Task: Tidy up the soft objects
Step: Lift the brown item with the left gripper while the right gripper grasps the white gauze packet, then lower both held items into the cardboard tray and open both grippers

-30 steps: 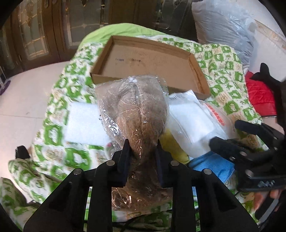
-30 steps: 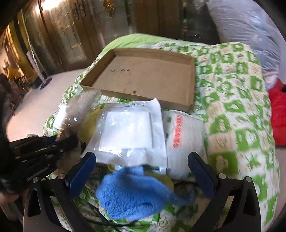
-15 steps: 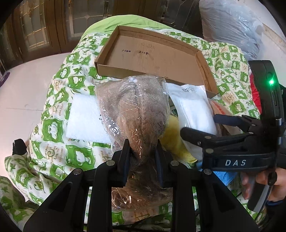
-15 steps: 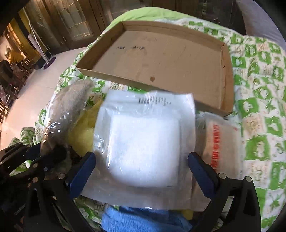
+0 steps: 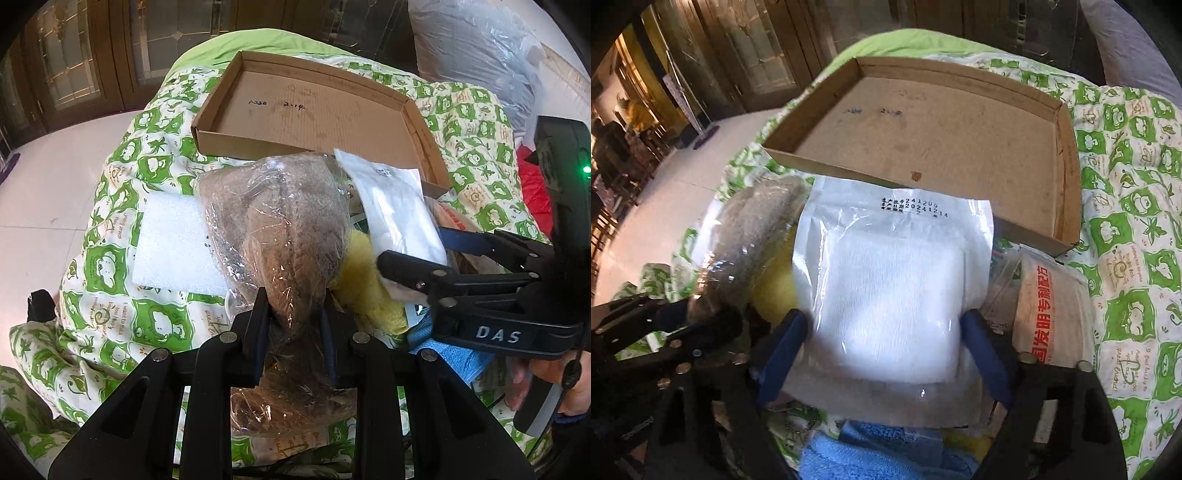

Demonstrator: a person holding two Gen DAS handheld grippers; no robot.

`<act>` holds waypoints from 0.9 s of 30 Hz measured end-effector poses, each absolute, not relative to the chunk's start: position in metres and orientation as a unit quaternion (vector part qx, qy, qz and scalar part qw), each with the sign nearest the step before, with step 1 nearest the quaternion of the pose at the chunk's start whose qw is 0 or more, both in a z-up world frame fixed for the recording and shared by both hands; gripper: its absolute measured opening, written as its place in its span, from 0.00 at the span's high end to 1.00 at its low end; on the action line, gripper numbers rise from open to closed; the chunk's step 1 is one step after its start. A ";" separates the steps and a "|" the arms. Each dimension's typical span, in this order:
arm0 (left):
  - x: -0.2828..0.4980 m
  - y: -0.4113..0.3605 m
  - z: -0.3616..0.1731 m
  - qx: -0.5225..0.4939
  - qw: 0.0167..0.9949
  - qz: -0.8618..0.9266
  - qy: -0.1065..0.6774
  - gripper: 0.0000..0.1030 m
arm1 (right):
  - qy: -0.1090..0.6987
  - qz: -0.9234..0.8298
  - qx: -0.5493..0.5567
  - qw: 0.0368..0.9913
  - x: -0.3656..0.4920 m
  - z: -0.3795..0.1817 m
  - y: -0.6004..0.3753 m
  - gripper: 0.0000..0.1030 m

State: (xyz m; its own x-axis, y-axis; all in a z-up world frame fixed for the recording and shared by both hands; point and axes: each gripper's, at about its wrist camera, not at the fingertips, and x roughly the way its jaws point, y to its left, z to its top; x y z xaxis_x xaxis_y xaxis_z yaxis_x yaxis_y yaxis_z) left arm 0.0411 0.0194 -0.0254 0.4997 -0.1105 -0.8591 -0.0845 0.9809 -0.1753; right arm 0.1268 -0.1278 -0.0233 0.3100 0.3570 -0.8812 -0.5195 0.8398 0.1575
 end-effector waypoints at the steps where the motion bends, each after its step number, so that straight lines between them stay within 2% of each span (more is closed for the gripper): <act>1: 0.041 0.019 -0.025 -0.098 0.860 -0.008 0.500 0.76 | 0.521 0.274 -0.075 0.805 0.126 -0.022 -0.129 0.25; 12: 0.038 0.021 -0.023 -0.102 0.863 -0.009 0.494 0.76 | 0.506 0.290 -0.046 0.811 0.119 -0.004 -0.143 0.36; 27: 0.053 0.027 -0.001 -0.102 0.865 -0.010 0.491 0.76 | 0.501 0.276 -0.027 0.820 0.139 0.007 -0.152 0.36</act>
State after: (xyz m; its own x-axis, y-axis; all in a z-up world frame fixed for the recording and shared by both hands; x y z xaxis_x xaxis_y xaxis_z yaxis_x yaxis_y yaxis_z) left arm 0.0527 0.0269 -0.0013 0.5177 -0.1180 -0.8474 -0.0826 0.9789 -0.1868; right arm 0.1389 -0.1523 0.0067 0.3469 0.4250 -0.8361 -0.4797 0.8464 0.2313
